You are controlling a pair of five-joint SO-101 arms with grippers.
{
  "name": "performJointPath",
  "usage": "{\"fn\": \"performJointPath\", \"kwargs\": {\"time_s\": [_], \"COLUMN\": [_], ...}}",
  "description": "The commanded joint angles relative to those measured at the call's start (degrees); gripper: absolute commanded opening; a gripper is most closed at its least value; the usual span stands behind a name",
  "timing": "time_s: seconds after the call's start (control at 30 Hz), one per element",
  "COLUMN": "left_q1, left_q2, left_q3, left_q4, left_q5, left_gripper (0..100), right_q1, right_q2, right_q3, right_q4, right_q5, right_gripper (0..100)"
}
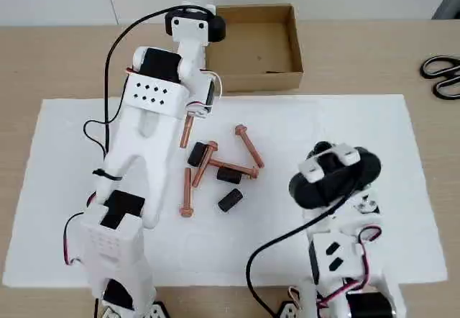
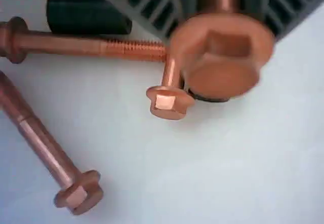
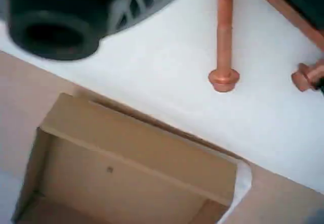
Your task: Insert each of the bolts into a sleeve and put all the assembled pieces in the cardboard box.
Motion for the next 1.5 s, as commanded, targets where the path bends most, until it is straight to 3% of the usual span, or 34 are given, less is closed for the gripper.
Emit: {"fn": "performJointPath", "kwargs": {"time_s": [0.0, 0.27, 0.63, 0.83, 1.23, 1.4, 1.47], "left_q1": [0.2, 0.1, -10.4, -8.3, 0.4, -0.3, -1.5], "left_q2": [-4.5, -4.5, -13.0, -17.4, -21.6, -23.3, -25.6], "left_q3": [-2.8, -2.9, -20.4, -17.8, -3.6, 1.2, 2.6], "left_q4": [0.9, 0.7, -0.2, 1.0, 0.6, -5.5, -9.7], "left_q5": [0.2, 0.2, 0.1, 0.3, 0.2, 0.3, 3.4], "left_gripper": [1, 1, 1, 1, 1, 1, 1], "right_q1": [-0.7, 1.2, 1.0, -6.5, -18.2, -18.4, -18.3], "right_q2": [-2.2, -2.2, -2.2, -2.2, -2.2, -2.2, -2.2], "right_q3": [1.8, 6.8, 22.4, 27.5, 28.6, 28.9, 29.0], "right_q4": [0.4, -4.6, -32.0, -42.6, -33.9, -32.0, -30.5], "right_q5": [-4.7, -5.8, -6.0, -5.8, -5.9, -5.9, -6.0], "right_gripper": [0.5, 0.5, 0.5, 0.5, 0.5, 0.5, 0.4]}}
